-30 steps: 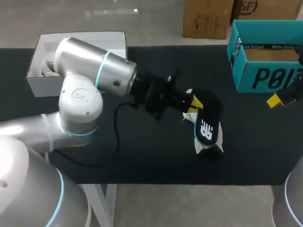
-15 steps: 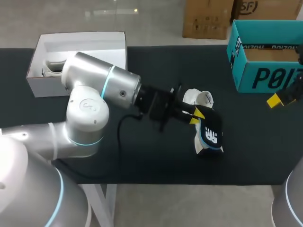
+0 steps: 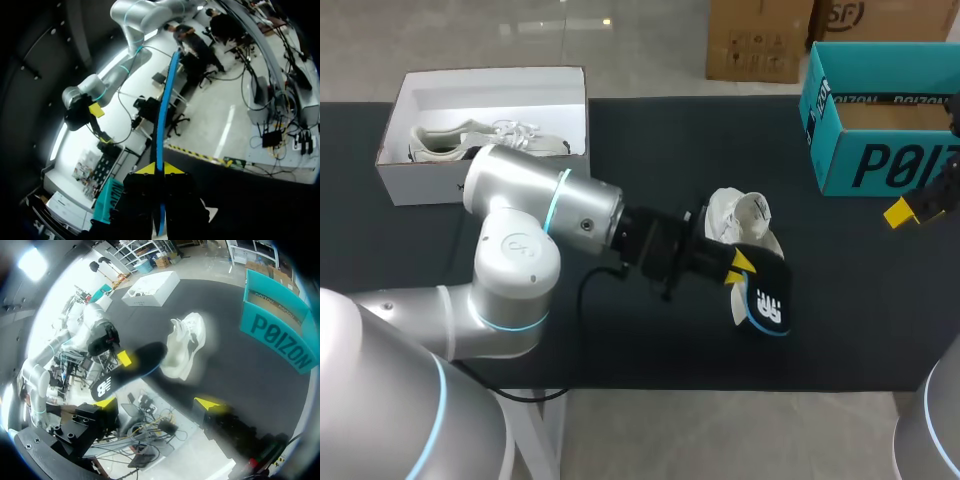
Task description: Take the shoe out of the shoebox, open the shoe tongue, remove and reinsert the insole, then place the shoe into the shoebox
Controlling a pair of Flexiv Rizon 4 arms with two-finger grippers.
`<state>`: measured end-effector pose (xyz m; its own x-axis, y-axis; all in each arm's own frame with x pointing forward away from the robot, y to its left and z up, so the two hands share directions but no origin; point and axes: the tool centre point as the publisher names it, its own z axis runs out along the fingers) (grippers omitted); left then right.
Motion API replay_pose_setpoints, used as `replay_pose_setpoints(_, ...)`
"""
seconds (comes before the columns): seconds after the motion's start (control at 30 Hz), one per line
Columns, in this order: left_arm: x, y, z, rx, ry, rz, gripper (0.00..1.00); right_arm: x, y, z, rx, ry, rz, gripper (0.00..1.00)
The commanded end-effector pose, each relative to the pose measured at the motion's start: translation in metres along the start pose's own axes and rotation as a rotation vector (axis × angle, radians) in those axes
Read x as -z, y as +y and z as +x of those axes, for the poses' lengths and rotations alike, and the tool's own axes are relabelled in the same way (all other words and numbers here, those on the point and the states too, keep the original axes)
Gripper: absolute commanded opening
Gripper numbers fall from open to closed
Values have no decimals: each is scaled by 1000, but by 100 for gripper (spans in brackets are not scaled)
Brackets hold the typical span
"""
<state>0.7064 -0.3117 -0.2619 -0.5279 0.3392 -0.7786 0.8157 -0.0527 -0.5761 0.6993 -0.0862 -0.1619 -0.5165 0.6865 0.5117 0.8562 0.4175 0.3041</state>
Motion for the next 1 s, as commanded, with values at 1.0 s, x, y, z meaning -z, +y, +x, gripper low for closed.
replay_pose_setpoints(1.0,-13,56,12,76,-12,-59,0,0,-1,-1,-1,-2,1,100)
